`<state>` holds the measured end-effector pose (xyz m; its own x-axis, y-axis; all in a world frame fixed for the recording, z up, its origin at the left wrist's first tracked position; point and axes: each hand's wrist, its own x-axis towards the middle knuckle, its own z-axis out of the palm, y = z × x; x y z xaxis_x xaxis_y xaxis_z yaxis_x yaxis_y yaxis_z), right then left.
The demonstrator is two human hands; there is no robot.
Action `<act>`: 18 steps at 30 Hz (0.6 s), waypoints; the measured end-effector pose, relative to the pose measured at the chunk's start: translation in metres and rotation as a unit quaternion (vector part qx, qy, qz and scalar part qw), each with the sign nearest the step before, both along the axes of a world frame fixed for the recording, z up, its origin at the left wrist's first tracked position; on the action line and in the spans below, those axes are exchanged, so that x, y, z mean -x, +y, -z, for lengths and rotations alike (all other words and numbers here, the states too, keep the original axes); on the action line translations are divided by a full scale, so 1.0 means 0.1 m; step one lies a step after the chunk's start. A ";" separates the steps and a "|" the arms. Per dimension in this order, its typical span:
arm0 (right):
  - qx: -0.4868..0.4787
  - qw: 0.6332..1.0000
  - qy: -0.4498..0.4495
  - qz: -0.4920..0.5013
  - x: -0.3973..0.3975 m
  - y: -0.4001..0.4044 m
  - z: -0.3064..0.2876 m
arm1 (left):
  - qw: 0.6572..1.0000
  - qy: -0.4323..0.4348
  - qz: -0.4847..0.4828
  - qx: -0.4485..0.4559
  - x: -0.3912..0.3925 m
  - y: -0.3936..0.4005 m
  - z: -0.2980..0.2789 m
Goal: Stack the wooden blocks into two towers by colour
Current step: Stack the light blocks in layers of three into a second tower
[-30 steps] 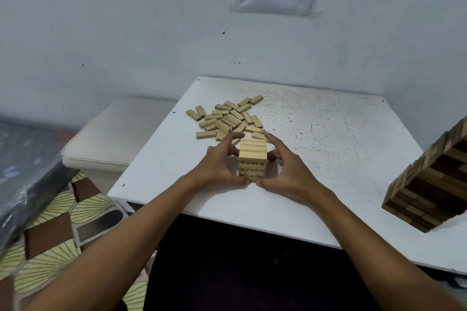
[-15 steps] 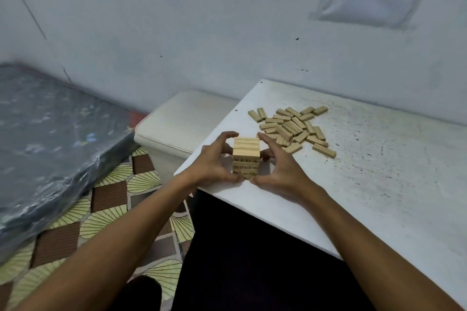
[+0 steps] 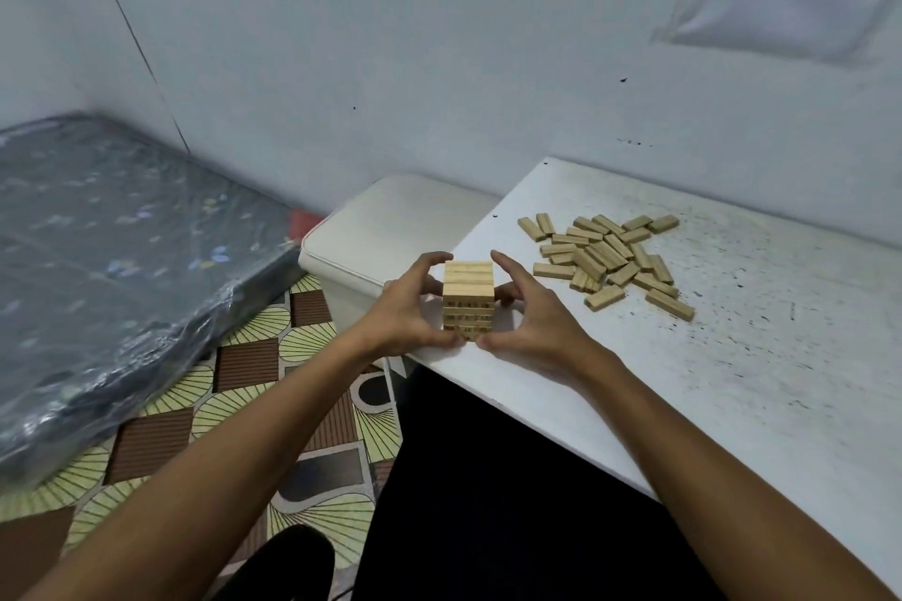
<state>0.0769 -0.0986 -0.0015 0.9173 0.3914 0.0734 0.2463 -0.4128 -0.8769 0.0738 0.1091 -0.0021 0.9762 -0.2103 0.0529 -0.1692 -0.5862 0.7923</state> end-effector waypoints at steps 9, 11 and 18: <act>0.018 1.000 -0.009 0.005 0.06 -0.07 0.05 | 0.999 -0.025 -0.047 0.002 0.21 0.04 0.03; 0.026 0.999 -0.017 0.013 0.11 -0.12 0.05 | 0.997 -0.034 -0.070 0.008 0.35 0.05 0.05; 0.038 0.997 -0.055 0.047 0.30 -0.31 0.11 | 0.983 -0.144 -0.086 -0.070 0.78 0.02 0.17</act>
<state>0.0466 -0.1296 -0.0127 0.9378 0.3134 0.1496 0.2974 -0.5024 -0.8119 -0.0047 0.1115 -0.0193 0.9468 -0.0679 0.3147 -0.2635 -0.7251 0.6363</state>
